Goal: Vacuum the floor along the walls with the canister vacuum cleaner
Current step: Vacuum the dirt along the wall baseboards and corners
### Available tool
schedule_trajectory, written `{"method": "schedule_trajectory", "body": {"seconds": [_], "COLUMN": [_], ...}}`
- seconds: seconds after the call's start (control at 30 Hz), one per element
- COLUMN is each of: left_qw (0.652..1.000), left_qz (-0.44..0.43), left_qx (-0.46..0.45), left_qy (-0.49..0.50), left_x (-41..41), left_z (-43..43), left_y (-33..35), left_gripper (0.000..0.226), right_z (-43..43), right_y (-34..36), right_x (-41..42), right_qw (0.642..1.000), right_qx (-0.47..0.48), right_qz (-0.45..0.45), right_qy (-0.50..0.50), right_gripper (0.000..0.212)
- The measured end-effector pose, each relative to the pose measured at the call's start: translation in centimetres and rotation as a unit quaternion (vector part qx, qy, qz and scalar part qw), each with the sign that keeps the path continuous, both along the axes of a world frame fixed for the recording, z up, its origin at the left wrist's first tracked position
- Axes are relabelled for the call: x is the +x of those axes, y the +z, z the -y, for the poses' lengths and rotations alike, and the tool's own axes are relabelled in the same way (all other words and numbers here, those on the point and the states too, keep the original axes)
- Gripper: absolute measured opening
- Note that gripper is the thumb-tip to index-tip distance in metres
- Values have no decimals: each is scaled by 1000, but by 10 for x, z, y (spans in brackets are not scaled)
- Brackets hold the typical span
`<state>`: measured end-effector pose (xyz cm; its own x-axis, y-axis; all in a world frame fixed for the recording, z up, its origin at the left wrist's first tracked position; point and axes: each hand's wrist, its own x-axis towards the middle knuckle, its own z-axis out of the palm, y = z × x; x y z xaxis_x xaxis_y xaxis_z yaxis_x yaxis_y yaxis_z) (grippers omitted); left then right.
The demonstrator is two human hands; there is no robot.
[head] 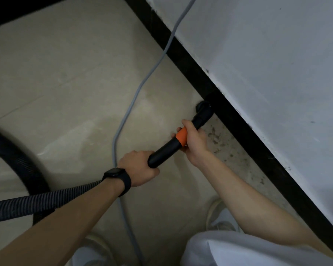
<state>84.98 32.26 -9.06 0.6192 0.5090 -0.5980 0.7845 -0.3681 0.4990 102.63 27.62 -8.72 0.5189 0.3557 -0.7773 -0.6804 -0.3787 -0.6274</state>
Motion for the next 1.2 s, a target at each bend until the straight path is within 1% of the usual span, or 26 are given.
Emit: {"method": "schedule_trajectory", "body": {"seconds": [0.2, 0.27, 0.33, 0.43, 0.5, 0.57, 0.73, 0.83, 1.07, 1.2], "left_qw": [993, 990, 993, 998, 999, 999, 993, 990, 976, 976], "left_qz": [20, 26, 20, 2, -7, -25, -61, -68, -65, -59], "left_qx": [-50, -68, -65, -38, -30, -14, 3, 25, 10, 8], "left_qy": [106, 119, 99, 42, 11, -31, -100, -119, -207, -210], "left_x": [3, 2, 1, -3, -12, -27, -78, -100, -106, -99], "left_z": [-20, -26, -28, -25, -18, -11, 4, 8, 19, 19], "left_y": [-4, -4, -4, 0, 0, -2, -7, -11, -17, -18], "left_gripper": [17, 16, 17, 19, 19, 19, 41, 45, 39, 31], "right_z": [-44, -50, -50, -36, -20, -2, 36, 48, 91, 94], "right_y": [-2, -2, -1, 2, 2, 4, 11, 11, 9, 8], "right_x": [4, 7, 12, 11, 1, -14, -55, -76, -86, -82], "right_qw": [999, 999, 998, 999, 998, 997, 993, 990, 987, 988], "right_qx": [21, 33, 40, 26, 16, 14, 3, -9, -79, -92], "right_qz": [-2, -18, -37, -42, -47, -70, -120, -139, -140, -119], "right_qy": [29, 31, 5, -18, -26, -29, 1, -4, -11, -13], "right_gripper": [21, 19, 17, 20, 22, 20, 13, 13, 17, 17]}}
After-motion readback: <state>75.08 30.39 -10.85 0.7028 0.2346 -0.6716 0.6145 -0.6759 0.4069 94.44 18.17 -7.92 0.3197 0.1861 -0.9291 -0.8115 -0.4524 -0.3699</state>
